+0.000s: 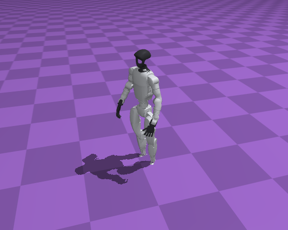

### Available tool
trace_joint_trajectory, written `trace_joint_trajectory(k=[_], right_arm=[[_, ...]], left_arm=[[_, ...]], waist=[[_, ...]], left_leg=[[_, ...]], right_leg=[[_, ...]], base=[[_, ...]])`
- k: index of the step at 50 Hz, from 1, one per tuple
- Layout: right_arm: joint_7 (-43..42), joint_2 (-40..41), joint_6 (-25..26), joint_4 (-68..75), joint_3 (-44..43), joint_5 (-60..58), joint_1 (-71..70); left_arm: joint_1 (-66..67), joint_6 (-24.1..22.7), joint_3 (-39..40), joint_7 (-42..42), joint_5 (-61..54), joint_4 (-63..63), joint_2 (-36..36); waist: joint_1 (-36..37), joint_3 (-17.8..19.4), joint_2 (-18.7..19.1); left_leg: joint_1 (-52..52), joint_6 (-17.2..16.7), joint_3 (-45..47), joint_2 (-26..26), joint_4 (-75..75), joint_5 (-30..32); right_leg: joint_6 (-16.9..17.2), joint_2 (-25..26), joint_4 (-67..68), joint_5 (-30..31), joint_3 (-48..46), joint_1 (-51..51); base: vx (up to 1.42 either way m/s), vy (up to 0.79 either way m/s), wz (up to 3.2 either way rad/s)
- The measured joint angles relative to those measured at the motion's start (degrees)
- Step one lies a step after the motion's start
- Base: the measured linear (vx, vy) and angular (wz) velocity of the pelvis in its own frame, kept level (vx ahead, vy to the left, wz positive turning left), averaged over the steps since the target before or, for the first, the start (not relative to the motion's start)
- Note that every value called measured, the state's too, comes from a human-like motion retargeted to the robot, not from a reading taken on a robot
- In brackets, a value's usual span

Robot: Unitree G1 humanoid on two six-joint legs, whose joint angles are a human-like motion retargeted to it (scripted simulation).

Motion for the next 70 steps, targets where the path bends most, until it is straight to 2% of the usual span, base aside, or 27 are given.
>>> trace_joint_trajectory(k=[13,48,70], right_arm=[[-0.7,0.4,-0.4,0.1,-0.7,0.9,-1.1],[-4.0,1.2,-1.9,-0.1,-2.6,4.4,-2.2],[-4.3,1.1,-2.5,0.6,-1.7,3.1,-2.9]], left_arm=[[-0.7,-0.5,0.9,1.0,-1.2,0.0,0.2],[0.3,-1.3,3.1,3.6,-4.2,1.1,-0.6],[-0.4,-2.0,3.3,4.2,-3.5,0.5,-0.6]], waist=[[-0.4,0.9,-0.1],[-1.0,0.3,0.4],[0.4,0.3,-0.5]], left_leg=[[-0.2,-0.3,0.0,0.1,0.0,0.1],[-0.8,0.3,0.3,0.1,0.1,0.3],[-1.9,1.1,0.6,-0.6,0.0,0.9]], right_leg=[[-0.2,0.1,0.0,-0.1,0.0,-0.1],[-0.3,0.2,0.0,-0.2,0.7,-1.2],[0.9,-0.6,0.0,0.0,-0.1,-2.6]], base=[[0.00,0.00,0.00],[0.00,0.00,0.00],[0.00,0.00,0.00]])
